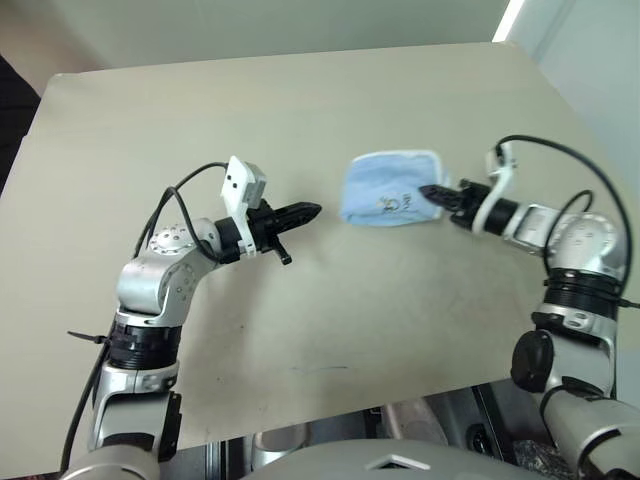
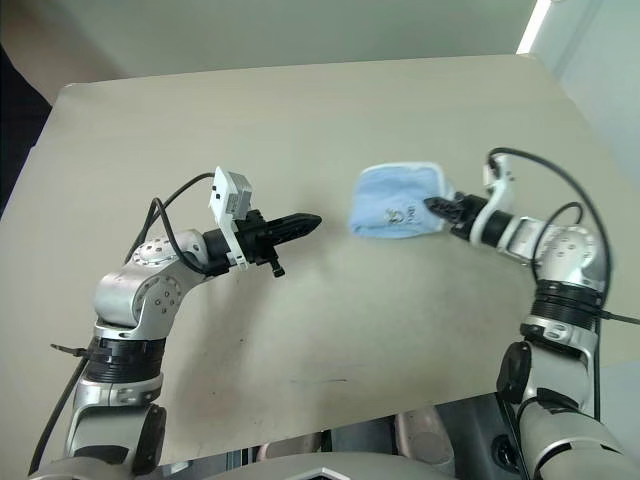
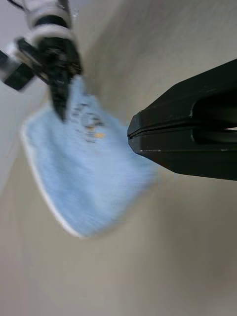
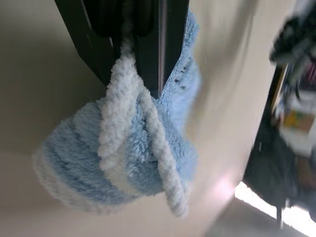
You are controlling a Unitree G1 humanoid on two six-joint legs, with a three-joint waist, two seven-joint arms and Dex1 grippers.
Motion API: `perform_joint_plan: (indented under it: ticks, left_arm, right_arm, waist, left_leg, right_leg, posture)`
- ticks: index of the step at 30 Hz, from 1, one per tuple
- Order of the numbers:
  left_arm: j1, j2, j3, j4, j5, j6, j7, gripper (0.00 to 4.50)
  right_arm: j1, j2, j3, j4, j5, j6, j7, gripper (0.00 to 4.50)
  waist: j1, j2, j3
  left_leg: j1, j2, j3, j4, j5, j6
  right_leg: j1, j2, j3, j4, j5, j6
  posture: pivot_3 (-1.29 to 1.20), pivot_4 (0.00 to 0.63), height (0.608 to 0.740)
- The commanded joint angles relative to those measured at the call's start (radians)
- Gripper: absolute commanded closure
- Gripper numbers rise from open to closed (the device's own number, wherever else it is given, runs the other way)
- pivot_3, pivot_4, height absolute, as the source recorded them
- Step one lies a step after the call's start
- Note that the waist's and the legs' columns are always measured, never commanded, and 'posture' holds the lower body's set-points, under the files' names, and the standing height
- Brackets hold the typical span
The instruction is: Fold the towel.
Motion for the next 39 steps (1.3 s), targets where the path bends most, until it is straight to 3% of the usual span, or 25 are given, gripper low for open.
perform_joint_plan:
  ticks: [1,9,14,22,28,31,35,39]
  left_arm:
    - [0.001,0.003,0.009,-0.044,-0.016,-0.002,-0.001,4.5]
    - [-0.05,-0.035,-0.037,-0.003,-0.009,-0.01,-0.012,4.5]
    - [-0.051,-0.046,-0.052,-0.002,-0.009,-0.009,-0.019,4.5]
    - [-0.049,-0.055,-0.061,-0.015,-0.009,-0.005,-0.018,4.5]
    - [-0.041,-0.051,-0.059,-0.025,-0.01,-0.003,-0.017,4.5]
    - [-0.04,-0.05,-0.058,-0.026,-0.01,-0.003,-0.016,4.5]
    - [-0.04,-0.05,-0.058,-0.027,-0.01,-0.003,-0.016,4.5]
    - [-0.036,-0.055,-0.065,-0.031,-0.009,-0.002,-0.015,4.5]
  right_arm:
    - [-0.058,-0.064,-0.239,-0.002,0.059,-0.01,-0.148,4.46]
    - [-0.093,-0.117,-0.488,0.012,0.076,-0.071,-0.396,4.46]
    - [-0.123,-0.126,-0.61,0.09,0.085,-0.178,-0.566,4.46]
    - [-0.062,-0.133,-0.569,0.162,0.047,-0.174,-0.709,4.46]
    - [-0.031,-0.144,-0.524,0.156,0.045,-0.136,-0.738,4.46]
    - [-0.023,-0.139,-0.529,0.143,0.053,-0.095,-0.768,3.72]
    - [-0.023,-0.138,-0.532,0.138,0.057,-0.086,-0.777,2.36]
    - [-0.008,-0.079,-0.579,0.008,0.132,0.019,-0.811,1.01]
  waist:
    - [0.0,0.001,0.0]
    - [0.008,0.002,0.001]
    - [0.004,0.003,0.001]
    - [0.004,0.004,0.0]
    - [0.004,0.004,0.0]
    - [0.004,0.004,0.0]
    - [0.004,0.004,0.0]
    - [0.003,0.004,0.0]
  left_leg:
    - [0.0,0.0,0.0,0.0,0.0,0.0]
    - [0.0,0.0,0.0,0.0,0.0,0.001]
    - [0.0,0.0,0.001,-0.001,-0.001,0.002]
    - [0.0,0.0,0.001,-0.001,-0.002,0.003]
    - [-0.001,0.0,0.001,-0.001,-0.003,0.004]
    - [0.0,0.0,0.001,-0.001,-0.003,0.004]
    - [0.0,0.0,0.001,-0.001,-0.003,0.004]
    - [0.0,0.0,0.001,-0.001,-0.003,0.005]
  right_leg:
    - [0.0,0.0,0.0,0.0,0.0,0.0]
    - [0.0,-0.001,0.001,0.0,0.0,0.002]
    - [0.0,-0.001,0.002,0.0,0.005,0.011]
    - [-0.001,-0.001,0.002,0.0,0.005,0.012]
    - [-0.001,-0.002,0.002,0.0,0.004,0.014]
    - [0.0,-0.002,0.002,0.0,0.004,0.014]
    - [0.0,-0.002,0.002,0.0,0.004,0.014]
    - [-0.001,-0.002,0.002,0.0,0.004,0.014]
  posture:
    - [0.0,0.15,0.74]
    - [0.0,0.15,0.74]
    - [0.0,0.15,0.74]
    - [0.0,0.15,0.74]
    - [0.0,0.15,0.74]
    - [0.0,0.15,0.74]
    - [0.0,0.15,0.74]
    - [0.0,0.15,0.74]
